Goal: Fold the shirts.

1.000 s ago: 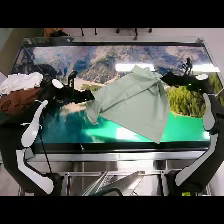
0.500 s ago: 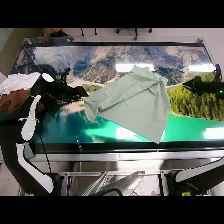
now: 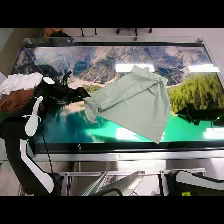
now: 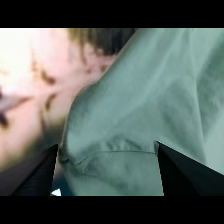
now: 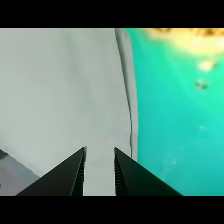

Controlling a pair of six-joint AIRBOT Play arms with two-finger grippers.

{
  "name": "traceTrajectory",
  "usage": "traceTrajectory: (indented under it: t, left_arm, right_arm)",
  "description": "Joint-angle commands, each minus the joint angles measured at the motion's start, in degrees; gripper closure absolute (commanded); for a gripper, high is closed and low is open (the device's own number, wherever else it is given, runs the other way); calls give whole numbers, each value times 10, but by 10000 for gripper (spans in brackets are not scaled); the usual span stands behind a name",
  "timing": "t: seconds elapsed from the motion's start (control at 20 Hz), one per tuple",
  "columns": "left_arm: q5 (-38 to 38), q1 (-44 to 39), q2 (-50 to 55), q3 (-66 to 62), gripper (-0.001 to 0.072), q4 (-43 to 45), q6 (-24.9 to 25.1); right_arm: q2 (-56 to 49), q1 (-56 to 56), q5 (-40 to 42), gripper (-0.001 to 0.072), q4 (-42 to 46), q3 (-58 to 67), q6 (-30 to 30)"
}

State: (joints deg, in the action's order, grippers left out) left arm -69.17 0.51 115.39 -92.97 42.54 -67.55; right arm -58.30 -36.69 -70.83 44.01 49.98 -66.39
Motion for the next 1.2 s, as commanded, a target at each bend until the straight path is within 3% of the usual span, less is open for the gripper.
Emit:
traceTrajectory:
  t: [0.0, 0.1, 0.2, 0.25, 0.65, 0.9, 1.15]
  left_arm:
    - [8, -2, 27, 1, 34, -81, 41]
    - [12, -2, 27, 1, 374, -78, 51]
    - [12, -2, 27, 1, 664, -76, 57]
    - [13, -2, 27, 1, 694, -77, 58]
    - [12, 1, 25, 1, 694, -82, 56]
    - [-7, 22, 25, 1, 695, -82, 56]
    - [-31, 47, 24, 1, 695, -82, 56]
  right_arm:
    - [79, -1, -22, 479, 8, -110, -5]
    - [106, -1, -38, 317, 9, -151, -16]
    - [116, -1, -42, 319, 10, -186, -25]
    - [116, 2, -42, 318, 10, -203, -29]
    - [115, 112, 65, 328, 10, -283, -40]
    - [130, 77, -8, 354, 11, -233, -44]
    - [140, -2, -10, 349, 59, -219, -52]
